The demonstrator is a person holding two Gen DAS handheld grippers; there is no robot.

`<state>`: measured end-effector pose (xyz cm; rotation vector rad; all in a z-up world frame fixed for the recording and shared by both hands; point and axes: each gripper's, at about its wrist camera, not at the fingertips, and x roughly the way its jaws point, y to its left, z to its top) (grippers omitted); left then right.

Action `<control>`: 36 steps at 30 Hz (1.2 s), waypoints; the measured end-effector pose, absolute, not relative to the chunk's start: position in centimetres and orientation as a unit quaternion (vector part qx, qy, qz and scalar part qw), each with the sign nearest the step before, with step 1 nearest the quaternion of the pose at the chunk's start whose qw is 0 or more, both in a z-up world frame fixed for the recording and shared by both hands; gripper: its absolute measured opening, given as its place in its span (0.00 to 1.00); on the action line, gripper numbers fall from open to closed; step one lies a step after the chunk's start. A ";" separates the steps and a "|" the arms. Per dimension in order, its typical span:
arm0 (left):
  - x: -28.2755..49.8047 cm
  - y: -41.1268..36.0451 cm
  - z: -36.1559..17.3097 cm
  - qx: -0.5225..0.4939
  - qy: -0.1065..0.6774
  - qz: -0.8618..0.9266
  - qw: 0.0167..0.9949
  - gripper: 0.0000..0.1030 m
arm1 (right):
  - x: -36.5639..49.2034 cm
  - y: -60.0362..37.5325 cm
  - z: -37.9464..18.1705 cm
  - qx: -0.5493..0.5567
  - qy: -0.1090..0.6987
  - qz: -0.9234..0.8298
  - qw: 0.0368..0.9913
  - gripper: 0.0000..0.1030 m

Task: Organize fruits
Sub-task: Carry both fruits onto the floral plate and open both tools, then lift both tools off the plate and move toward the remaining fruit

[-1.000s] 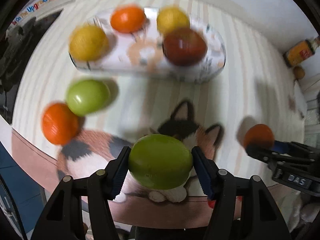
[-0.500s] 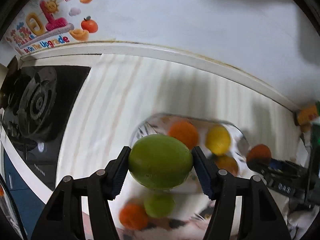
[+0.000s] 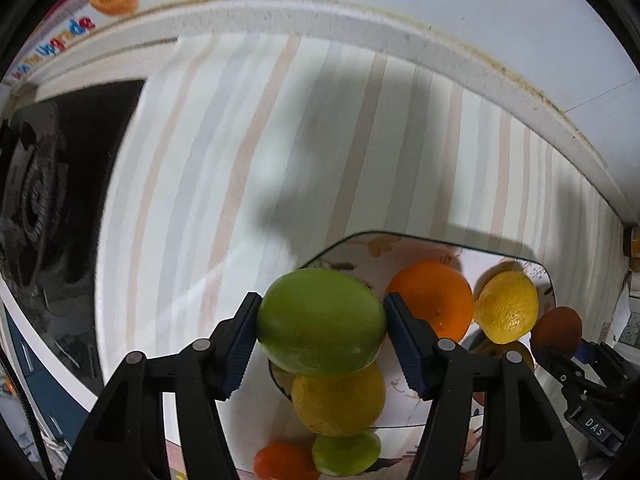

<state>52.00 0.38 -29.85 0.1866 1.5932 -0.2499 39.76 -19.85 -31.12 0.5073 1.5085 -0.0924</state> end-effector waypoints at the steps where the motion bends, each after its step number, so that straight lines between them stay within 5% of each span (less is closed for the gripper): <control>1: 51.9 0.6 -30.1 0.076 0.717 -0.111 0.684 0.59 | 39.8 -19.9 -31.2 0.231 0.677 -0.042 0.697 0.56; 2: 51.8 0.7 -30.2 0.071 0.718 -0.111 0.683 0.59 | 39.9 -19.8 -31.5 0.234 0.678 -0.041 0.695 0.57; 4: 51.6 0.9 -30.0 0.067 0.714 -0.112 0.688 0.62 | 39.8 -20.1 -31.5 0.249 0.677 -0.039 0.691 0.75; 7: 51.4 1.2 -29.4 0.063 0.705 -0.116 0.697 0.91 | 39.7 -20.2 -31.1 0.253 0.676 -0.038 0.691 0.83; 12: 50.4 2.0 -27.8 0.053 0.694 -0.113 0.709 0.91 | 39.3 -19.8 -29.8 0.234 0.672 -0.044 0.701 0.91; 36: 34.2 3.8 -18.0 0.067 0.567 -0.095 0.815 0.91 | 27.5 -14.9 -19.4 0.105 0.600 -0.048 0.792 0.91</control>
